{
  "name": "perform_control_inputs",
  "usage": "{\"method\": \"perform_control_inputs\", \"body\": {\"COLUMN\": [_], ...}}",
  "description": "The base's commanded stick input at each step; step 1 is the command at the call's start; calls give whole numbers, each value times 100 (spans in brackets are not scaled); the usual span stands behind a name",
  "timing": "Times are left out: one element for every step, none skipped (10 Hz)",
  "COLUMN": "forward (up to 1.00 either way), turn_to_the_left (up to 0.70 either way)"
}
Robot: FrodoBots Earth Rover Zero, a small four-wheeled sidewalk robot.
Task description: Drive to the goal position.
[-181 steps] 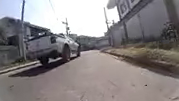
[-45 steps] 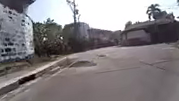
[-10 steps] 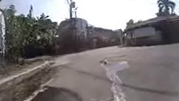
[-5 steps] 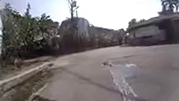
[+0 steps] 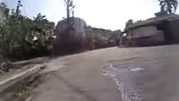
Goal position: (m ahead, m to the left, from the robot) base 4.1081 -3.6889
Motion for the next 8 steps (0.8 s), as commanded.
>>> {"method": "perform_control_inputs", "body": {"forward": [100,100,100,100,100,100,100,100], "turn_to_the_left": [0,0,0,0,0,0,0,0]}}
